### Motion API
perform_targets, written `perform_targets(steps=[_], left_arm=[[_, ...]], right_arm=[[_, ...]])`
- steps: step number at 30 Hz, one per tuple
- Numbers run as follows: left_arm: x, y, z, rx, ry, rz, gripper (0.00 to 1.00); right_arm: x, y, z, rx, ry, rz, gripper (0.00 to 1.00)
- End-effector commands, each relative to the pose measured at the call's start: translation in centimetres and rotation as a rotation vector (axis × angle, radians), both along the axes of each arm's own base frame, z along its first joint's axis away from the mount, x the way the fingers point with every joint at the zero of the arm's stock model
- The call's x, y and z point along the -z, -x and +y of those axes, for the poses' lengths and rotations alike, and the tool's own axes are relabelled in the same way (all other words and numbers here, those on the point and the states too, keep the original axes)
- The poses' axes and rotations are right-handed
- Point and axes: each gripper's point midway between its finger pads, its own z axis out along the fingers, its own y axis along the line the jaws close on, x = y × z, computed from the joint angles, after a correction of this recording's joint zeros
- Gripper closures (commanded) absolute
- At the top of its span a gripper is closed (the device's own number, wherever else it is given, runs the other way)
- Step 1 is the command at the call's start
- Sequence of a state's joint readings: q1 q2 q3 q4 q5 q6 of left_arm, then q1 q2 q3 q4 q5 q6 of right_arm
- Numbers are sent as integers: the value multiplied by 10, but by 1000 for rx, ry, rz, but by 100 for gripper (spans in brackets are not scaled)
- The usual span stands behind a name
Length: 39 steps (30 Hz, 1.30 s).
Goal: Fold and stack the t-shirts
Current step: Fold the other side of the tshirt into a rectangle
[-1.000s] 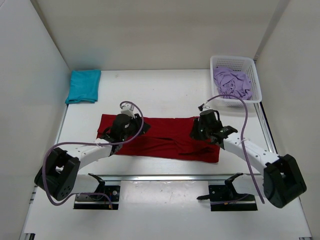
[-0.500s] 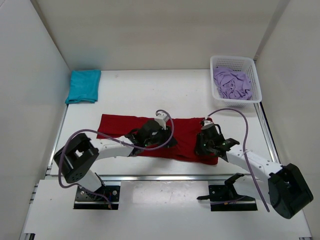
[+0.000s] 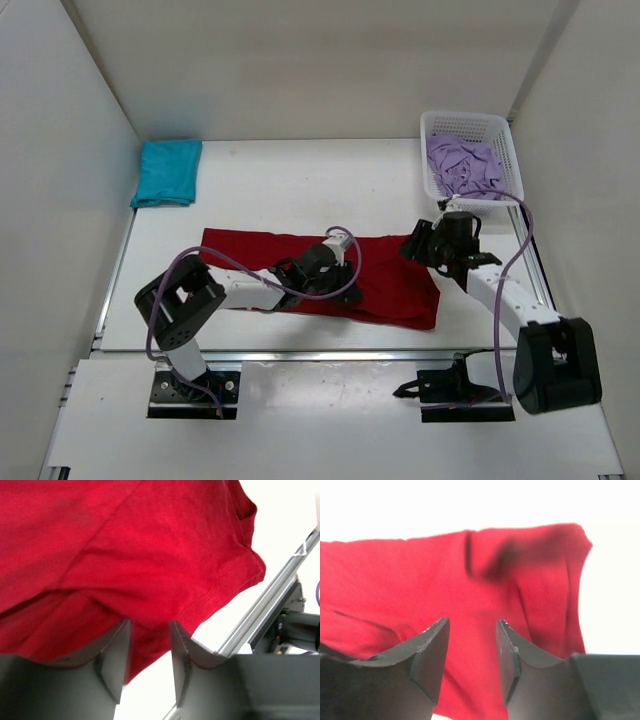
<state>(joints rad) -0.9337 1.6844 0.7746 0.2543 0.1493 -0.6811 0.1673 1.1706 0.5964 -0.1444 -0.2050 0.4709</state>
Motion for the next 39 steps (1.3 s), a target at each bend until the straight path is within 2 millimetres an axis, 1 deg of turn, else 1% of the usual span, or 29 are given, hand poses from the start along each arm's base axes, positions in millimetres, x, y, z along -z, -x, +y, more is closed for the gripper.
perform_targets(steps=[1,2,3,4,5,6,7,9,11,13,14,15,17,18,19,20,21,22,23,24,25,26,27,28,30,32,34,35,39], left_arm=[[-1,8,-16,59,19,28,65],[3,9,-15,59,14,35,77],[4,8,-13,52,16,46,81],[1,9,-13,58,27,42,85],[-6,4,-8,39,37,23,86],[-4,5,-4,41,31,20,86],[-14,3,-2,35,51,1,86],[-25,-2,4,15,65,-26,86],[-37,-8,10,-2,86,-46,88],[-32,-5,14,-3,91,-11,91],[-34,-6,15,-5,99,-8,92],[-27,-3,15,1,87,10,93],[-23,3,15,11,83,19,93],[-24,5,14,16,90,22,94],[-21,9,15,19,90,35,94],[-21,12,14,21,104,44,94],[-16,14,16,25,104,56,90],[-12,18,18,24,101,69,80],[-12,18,16,27,104,77,75],[-4,19,19,21,85,96,65],[-4,15,23,8,92,98,58],[-5,16,22,12,99,99,51],[-8,11,26,-4,106,97,47],[-13,9,28,-11,111,86,42],[-22,0,34,-27,110,53,43],[-40,-11,41,-56,130,8,47],[-52,-25,46,-89,146,-25,48],[-57,-30,47,-100,155,-36,48],[-72,-75,70,-207,173,-75,48]], right_arm=[[-36,-46,5,-36,-85,-162,58],[-29,-49,4,-22,-105,-141,58],[-23,-54,-1,-5,-119,-131,59],[-27,-60,-6,13,-129,-145,58],[-24,-64,-8,22,-133,-140,57],[-19,-68,-9,28,-136,-131,57],[-20,-72,-11,32,-143,-133,56],[-15,-80,-6,7,-158,-115,55],[-14,-88,3,-21,-177,-98,59],[-9,-93,2,-12,-184,-94,67],[-13,-99,2,-7,-196,-100,79],[-13,-104,1,-10,-201,-100,88],[-14,-113,-1,4,-196,-106,92],[-15,-120,-3,8,-195,-105,97],[-8,-121,-4,9,-185,-84,100],[-14,-127,-5,2,-187,-101,100],[-18,-134,-7,5,-191,-112,99],[-12,-134,-9,7,-186,-90,91],[-12,-137,-10,15,-184,-76,85],[-12,-135,-10,10,-175,-75,72],[-11,-133,-13,19,-165,-77,62],[-16,-129,-12,15,-159,-89,58],[-10,-123,-14,30,-159,-68,57],[-13,-117,-13,28,-152,-82,56],[-23,-106,-10,24,-152,-125,55],[-9,-88,-9,21,-156,-99,61],[-3,-82,-9,14,-178,-92,62],[2,-81,-12,18,-182,-78,62],[17,-74,-5,-14,-204,-34,57]])
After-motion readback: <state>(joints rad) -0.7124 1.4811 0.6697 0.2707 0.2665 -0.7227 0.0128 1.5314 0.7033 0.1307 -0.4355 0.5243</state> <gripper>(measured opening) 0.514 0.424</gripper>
